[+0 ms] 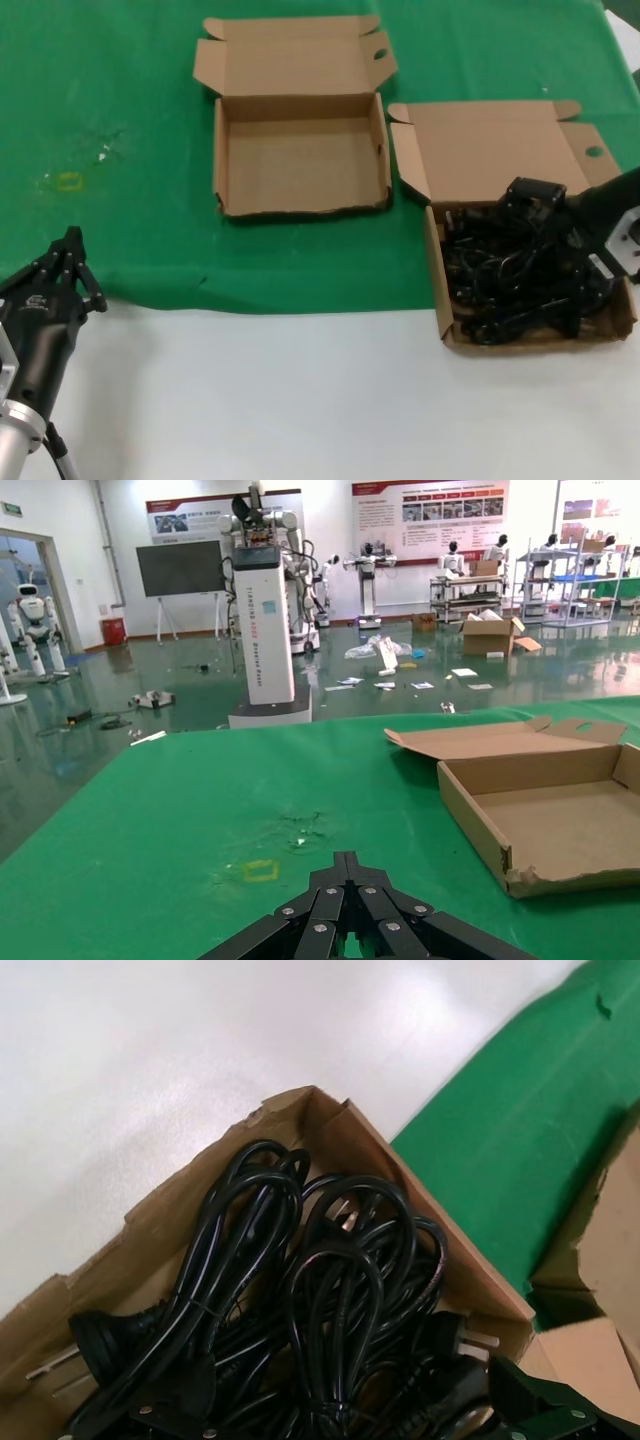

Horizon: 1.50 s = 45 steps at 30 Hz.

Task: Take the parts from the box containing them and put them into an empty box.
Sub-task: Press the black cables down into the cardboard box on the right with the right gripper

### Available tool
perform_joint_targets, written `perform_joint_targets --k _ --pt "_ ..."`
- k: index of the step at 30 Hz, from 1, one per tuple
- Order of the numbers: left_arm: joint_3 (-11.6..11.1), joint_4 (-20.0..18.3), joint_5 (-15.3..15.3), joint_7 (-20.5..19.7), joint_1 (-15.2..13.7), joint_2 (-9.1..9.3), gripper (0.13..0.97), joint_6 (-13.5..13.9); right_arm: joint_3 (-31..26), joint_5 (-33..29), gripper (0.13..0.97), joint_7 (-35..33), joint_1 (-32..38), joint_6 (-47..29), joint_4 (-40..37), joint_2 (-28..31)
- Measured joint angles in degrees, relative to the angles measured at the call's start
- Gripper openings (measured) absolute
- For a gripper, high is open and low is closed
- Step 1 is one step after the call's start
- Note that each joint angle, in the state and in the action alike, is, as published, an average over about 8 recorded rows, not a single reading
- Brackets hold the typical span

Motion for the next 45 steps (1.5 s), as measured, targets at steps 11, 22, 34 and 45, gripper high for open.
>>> perform_joint_targets --k 11,22,34,45 --pt "0.00 0.00 0.00 0.00 0.00 0.00 0.144 0.00 0.45 0.03 0.926 -2.19 -0.76 1.12 0.43 -0.42" --pt "0.00 0.00 0.00 -0.02 0.00 0.00 0.144 0.00 0.43 -0.65 0.815 1.17 -1.29 0.62 4.14 0.59" --pt "0.00 0.00 0.02 -0.04 0.00 0.00 0.144 0.00 0.32 -1.13 0.578 3.19 -2.29 0.34 6.37 1.51" --pt "0.00 0.00 0.02 -0.03 0.00 0.00 0.144 0.00 0.55 -1.32 0.397 4.85 -2.52 0.03 8.77 2.47"
